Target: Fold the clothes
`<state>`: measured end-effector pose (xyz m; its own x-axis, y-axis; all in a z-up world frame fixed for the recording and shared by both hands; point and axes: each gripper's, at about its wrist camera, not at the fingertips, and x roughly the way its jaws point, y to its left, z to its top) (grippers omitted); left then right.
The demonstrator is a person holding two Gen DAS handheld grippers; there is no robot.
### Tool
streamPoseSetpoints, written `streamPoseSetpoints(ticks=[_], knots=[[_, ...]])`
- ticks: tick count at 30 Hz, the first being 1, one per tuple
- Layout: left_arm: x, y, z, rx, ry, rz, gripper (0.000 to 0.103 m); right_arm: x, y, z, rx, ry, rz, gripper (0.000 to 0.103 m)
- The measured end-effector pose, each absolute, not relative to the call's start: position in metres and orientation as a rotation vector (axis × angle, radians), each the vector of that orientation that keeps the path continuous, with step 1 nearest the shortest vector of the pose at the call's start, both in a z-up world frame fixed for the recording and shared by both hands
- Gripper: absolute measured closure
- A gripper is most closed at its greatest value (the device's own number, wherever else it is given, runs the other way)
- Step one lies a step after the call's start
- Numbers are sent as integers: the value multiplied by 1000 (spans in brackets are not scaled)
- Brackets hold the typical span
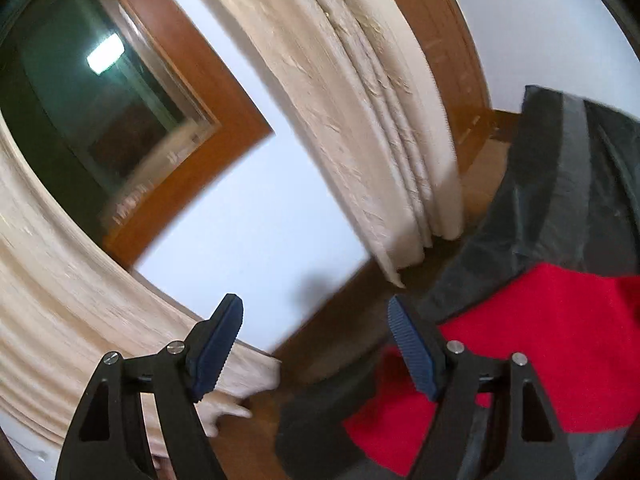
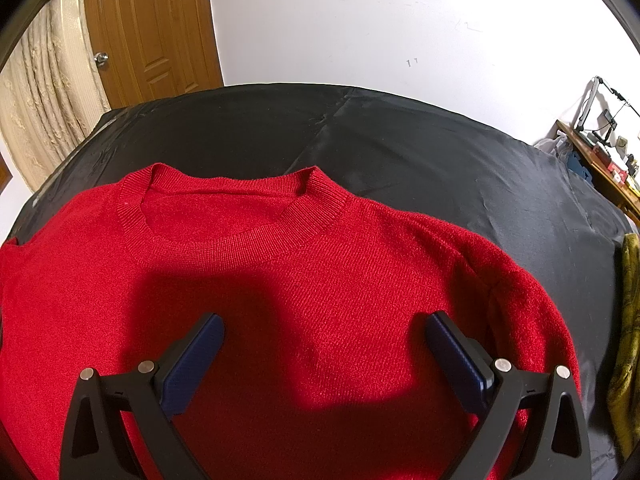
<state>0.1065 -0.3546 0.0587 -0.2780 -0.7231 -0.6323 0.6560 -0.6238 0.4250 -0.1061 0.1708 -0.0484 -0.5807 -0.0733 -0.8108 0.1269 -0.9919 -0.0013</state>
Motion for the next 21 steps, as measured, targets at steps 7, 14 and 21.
streamPoseSetpoints(ticks=[7, 14, 21], knots=[[77, -282, 43, 1157, -61, -2307, 22, -105, 171, -48, 1378, 90, -2695, 0], [25, -231, 6, 1302, -273, -2299, 21, -104, 171, -48, 1377, 95, -2691, 0], [58, -274, -1, 1243, -214, -2188, 11, -104, 175, -47, 1382, 104, -2695, 0]])
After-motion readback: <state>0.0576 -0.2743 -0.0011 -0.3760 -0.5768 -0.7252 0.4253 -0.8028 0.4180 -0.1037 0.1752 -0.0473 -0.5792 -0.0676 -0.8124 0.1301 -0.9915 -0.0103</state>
